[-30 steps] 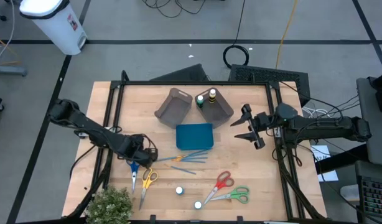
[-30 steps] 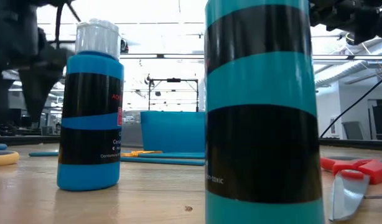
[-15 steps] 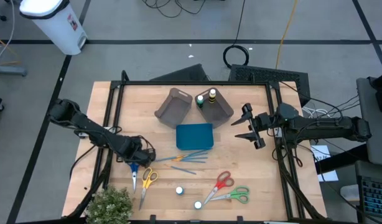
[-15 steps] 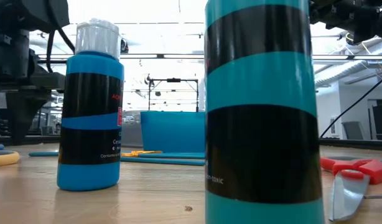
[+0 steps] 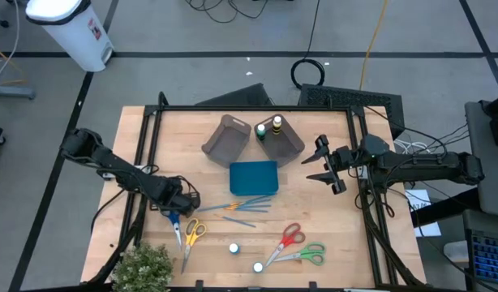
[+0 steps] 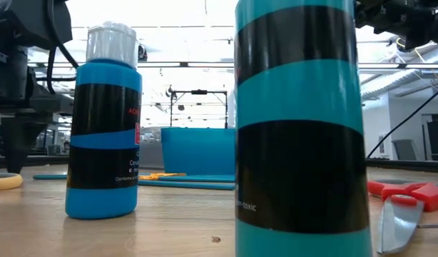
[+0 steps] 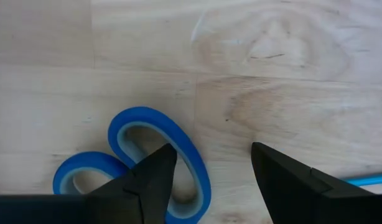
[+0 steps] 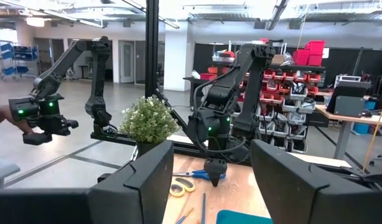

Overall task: Pick & Place Paint Supplies
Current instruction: Put the blue scissors into the left black bin

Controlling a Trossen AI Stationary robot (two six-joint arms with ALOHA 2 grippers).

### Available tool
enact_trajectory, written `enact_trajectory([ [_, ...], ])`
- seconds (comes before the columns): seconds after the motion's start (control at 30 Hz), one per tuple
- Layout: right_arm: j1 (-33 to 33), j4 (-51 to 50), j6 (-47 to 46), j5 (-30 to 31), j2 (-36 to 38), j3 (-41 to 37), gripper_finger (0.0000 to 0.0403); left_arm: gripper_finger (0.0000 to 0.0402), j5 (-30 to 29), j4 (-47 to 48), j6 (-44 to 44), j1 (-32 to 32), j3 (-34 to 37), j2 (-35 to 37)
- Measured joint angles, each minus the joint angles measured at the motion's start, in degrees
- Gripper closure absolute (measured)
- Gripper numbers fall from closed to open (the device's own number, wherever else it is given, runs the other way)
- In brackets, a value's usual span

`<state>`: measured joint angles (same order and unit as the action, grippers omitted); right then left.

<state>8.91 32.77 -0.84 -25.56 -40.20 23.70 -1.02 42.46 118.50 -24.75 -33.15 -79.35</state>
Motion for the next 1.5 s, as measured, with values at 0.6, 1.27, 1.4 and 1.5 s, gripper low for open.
enact_trajectory([
  [0.6, 0.0, 0.0, 0.0, 0.02, 0.0, -0.02, 0.0204, 0.0381, -4.58, -0.16, -5.86, -0.2, 0.11, -0.14],
  [1.27, -0.02, 0.22, 0.0, 0.26, -0.01, -0.02, 0.0205, 0.0381, -34.74, 12.0, -37.95, 2.24, -28.78, 0.52],
  [1.4, -0.02, 0.22, 0.0, 0.26, -0.01, -0.02, 0.0204, 0.0382, -41.26, 11.27, -50.1, 4.59, -36.17, 0.55],
  [1.5, -0.02, 0.22, 0.0, 0.26, -0.01, -0.02, 0.0205, 0.0381, -44.56, 8.2, -60.03, 7.46, -40.76, 0.55],
])
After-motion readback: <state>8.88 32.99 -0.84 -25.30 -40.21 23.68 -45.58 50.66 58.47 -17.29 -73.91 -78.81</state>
